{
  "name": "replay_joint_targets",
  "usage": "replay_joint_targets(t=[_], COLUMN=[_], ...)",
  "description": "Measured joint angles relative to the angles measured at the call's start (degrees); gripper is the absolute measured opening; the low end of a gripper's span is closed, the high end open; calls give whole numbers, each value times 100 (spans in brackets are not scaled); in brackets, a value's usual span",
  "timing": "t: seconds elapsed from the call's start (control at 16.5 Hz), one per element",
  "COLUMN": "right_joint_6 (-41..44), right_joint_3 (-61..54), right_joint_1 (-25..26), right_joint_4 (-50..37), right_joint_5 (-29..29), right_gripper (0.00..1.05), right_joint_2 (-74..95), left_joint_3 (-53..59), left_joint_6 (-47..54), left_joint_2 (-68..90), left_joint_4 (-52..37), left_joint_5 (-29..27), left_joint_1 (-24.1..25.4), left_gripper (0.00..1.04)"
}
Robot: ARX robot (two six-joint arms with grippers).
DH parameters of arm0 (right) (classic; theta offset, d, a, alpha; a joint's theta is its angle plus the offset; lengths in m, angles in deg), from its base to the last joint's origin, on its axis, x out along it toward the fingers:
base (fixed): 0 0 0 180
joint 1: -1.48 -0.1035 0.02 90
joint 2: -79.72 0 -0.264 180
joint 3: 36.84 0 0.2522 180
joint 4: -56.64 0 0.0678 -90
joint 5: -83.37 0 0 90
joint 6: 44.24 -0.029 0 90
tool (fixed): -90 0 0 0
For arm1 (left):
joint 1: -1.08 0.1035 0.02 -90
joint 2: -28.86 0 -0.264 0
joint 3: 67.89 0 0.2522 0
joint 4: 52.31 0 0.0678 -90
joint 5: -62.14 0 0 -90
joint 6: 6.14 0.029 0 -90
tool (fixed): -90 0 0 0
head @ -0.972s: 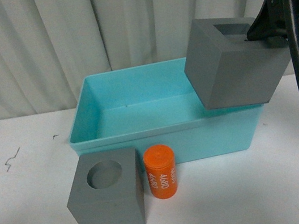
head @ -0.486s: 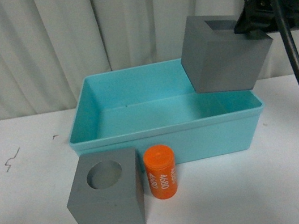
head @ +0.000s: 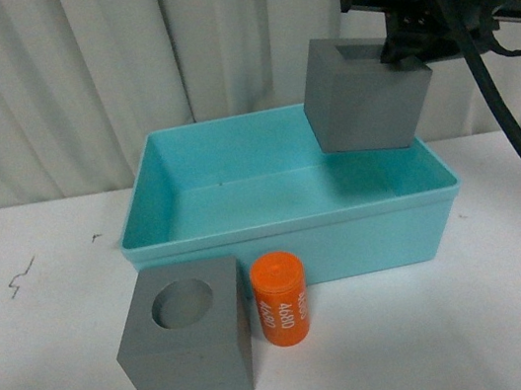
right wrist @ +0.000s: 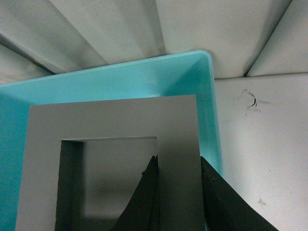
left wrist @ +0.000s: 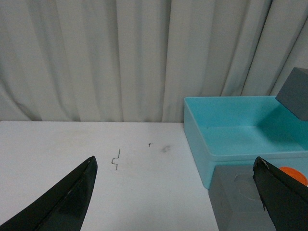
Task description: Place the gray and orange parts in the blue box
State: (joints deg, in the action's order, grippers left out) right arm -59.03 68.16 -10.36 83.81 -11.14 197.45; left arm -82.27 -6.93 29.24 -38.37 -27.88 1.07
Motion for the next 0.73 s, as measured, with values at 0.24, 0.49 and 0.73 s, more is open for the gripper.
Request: replay_joint_targets(t=[0.24, 0.49, 0.73], right_joint_6=[-63, -85, -203], right_joint_3=[280, 321, 339], right_joint_1=[-96, -223, -286], right_joint_4=[94, 114, 221], right_joint_5=[92, 256, 540], right_gripper=[18, 18, 20], right_joint_2=[393, 608, 706], left_joint_3=[2, 2, 2], left_joint_6=[0, 0, 2], left_joint_2=[0, -2, 0], left_joint_4=[0, 2, 0], left_joint_5=[0, 0, 0], left_joint_1=[0, 0, 0], left_gripper=[98, 98, 98])
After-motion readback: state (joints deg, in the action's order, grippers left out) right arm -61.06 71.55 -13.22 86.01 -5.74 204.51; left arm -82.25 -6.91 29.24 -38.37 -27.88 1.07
